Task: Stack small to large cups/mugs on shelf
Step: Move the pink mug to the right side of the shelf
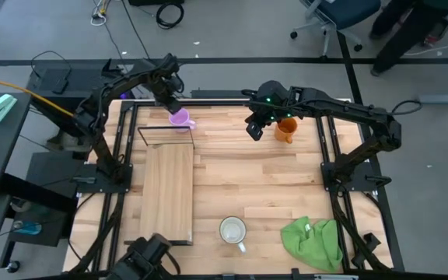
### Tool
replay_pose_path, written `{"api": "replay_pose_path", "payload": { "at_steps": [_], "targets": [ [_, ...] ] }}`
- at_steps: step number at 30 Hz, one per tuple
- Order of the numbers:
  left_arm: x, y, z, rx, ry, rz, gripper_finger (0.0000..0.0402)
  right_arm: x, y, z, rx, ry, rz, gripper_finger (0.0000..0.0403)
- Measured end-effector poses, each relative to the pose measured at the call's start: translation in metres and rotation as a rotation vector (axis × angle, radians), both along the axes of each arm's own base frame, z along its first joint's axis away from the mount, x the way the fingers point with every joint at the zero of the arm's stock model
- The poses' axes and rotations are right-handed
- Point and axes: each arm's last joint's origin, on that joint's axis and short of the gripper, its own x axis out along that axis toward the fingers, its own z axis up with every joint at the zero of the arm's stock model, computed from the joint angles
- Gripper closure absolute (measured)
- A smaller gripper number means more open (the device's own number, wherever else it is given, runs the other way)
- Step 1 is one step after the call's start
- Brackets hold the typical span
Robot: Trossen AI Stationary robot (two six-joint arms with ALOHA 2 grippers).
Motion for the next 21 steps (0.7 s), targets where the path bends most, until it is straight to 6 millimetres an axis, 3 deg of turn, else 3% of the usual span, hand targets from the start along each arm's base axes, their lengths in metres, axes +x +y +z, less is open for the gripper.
{"api": "replay_pose_path", "payload": {
  "at_steps": [8,21],
  "targets": [
    [0.008,-0.001,-0.009,0.042,0.092,0.028,0.0245,0.001,0.002,0.0,-0.002,0.001,0.006,0.0385],
    [0.012,-0.003,-0.008,0.042,0.071,0.14,0.0241,0.005,0.016,0.0,-0.009,0.003,0.048,0.0385]
  ]
}}
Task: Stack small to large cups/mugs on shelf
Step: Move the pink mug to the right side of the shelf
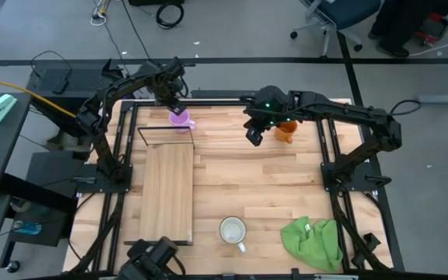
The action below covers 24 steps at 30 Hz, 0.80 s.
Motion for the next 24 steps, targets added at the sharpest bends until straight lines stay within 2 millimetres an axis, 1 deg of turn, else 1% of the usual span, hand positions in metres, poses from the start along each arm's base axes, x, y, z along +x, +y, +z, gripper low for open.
{"api": "replay_pose_path", "payload": {
  "at_steps": [7,16,24],
  "targets": [
    [0.002,-0.002,-0.001,-0.002,-0.017,0.086,0.0241,0.001,0.003,0.0,-0.012,0.003,0.009,0.0385],
    [0.004,-0.003,-0.002,0.014,-0.01,0.147,0.0241,0.0,0.003,0.0,-0.015,0.009,0.013,0.0385],
    [0.012,-0.005,-0.014,0.062,0.091,0.168,0.0241,0.002,0.009,0.0,-0.016,0.009,0.034,0.0385]
  ]
}}
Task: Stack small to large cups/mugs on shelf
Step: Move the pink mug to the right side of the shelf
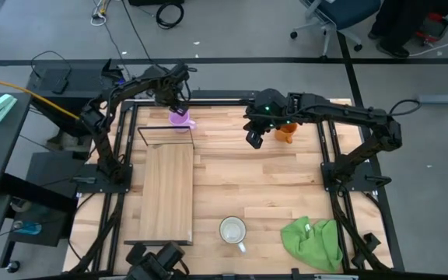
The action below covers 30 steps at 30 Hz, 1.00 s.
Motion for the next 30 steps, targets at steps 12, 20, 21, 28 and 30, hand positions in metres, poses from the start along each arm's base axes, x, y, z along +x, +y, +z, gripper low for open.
{"api": "replay_pose_path", "payload": {
  "at_steps": [12,20,21,28,30],
  "targets": [
    [0.001,-0.002,-0.005,-0.152,-0.116,-0.007,0.0241,0.001,0.006,0.0,0.0,0.0,0.02,0.0385],
    [0.005,0.007,-0.034,-0.201,-0.044,-0.008,0.0241,0.001,0.006,0.0,0.0,0.0,0.02,0.0385],
    [0.005,0.008,-0.035,-0.204,-0.041,-0.01,0.0241,0.001,0.006,0.0,0.0,0.0,0.02,0.0385],
    [0.005,0.004,-0.027,-0.193,-0.045,-0.03,0.0246,0.001,0.006,0.0,-0.012,0.003,0.034,0.0385],
    [0.005,0.003,-0.025,-0.19,-0.047,-0.038,0.0245,0.001,0.005,0.0,-0.013,0.003,0.033,0.0385]
  ]
}}
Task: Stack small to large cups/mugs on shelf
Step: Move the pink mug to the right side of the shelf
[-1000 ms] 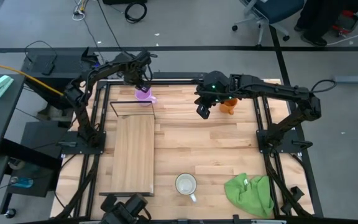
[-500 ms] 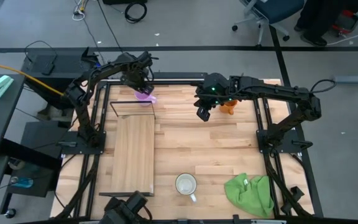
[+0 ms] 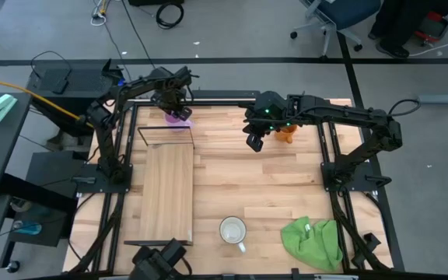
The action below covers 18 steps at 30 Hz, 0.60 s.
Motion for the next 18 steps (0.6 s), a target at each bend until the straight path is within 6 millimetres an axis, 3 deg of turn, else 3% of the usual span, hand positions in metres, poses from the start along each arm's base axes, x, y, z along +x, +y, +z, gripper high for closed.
{"api": "replay_pose_path", "payload": {
  "at_steps": [13,18],
  "targets": [
    [-0.019,-0.005,0.042,0.152,-0.018,0.04,0.0249,0.0,0.0,0.0,0.0,0.0,0.0,0.0385],
    [-0.03,0.004,0.029,0.117,0.033,0.112,0.0246,0.0,0.002,0.0,0.002,0.0,0.004,0.0385]
  ]
}}
